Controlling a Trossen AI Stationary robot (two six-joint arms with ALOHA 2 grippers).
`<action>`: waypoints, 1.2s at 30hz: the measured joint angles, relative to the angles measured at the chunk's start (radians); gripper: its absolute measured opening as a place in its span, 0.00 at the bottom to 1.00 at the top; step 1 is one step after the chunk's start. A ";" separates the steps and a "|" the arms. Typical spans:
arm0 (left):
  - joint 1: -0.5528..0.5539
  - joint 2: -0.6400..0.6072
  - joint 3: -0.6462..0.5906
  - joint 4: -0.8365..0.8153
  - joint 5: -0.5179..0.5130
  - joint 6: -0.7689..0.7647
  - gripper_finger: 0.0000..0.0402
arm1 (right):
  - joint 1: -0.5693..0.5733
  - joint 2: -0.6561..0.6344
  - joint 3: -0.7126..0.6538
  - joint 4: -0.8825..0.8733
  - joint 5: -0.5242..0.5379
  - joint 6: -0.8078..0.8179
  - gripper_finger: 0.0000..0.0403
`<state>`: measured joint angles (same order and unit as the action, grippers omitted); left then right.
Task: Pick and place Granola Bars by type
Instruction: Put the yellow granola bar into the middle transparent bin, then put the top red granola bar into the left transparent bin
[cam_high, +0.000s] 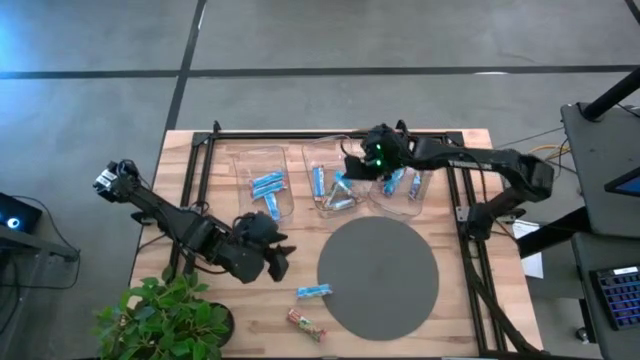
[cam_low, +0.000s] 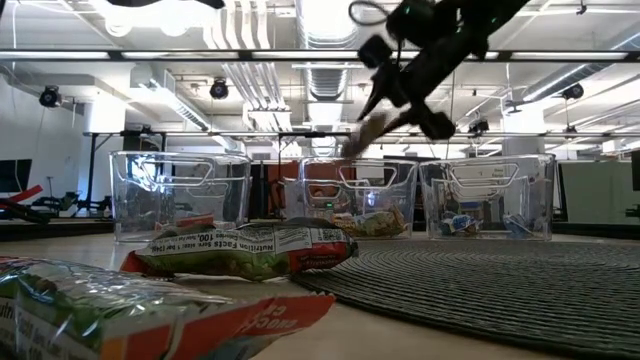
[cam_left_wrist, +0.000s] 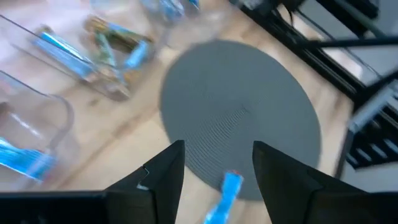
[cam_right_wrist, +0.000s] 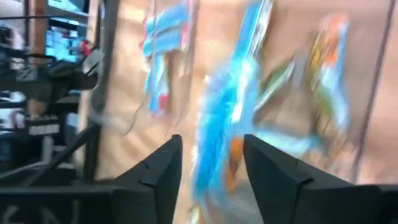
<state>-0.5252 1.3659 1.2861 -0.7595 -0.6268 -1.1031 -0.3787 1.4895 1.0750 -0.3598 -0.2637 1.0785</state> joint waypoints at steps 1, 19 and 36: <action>0.005 -0.006 0.000 -0.007 -0.018 -0.002 0.43 | -0.015 0.017 0.010 0.004 -0.002 -0.044 0.41; 0.070 -0.021 -0.060 -0.051 0.098 -0.078 0.43 | 0.137 0.073 0.207 -0.483 -0.024 -0.983 0.56; -0.198 -0.016 -0.147 -0.004 0.098 0.188 0.43 | 0.631 0.134 0.182 -0.325 0.241 -0.825 0.56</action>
<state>-0.7231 1.3499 1.1391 -0.7639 -0.5286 -0.9154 0.2526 1.6238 1.2575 -0.6850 -0.0223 0.2534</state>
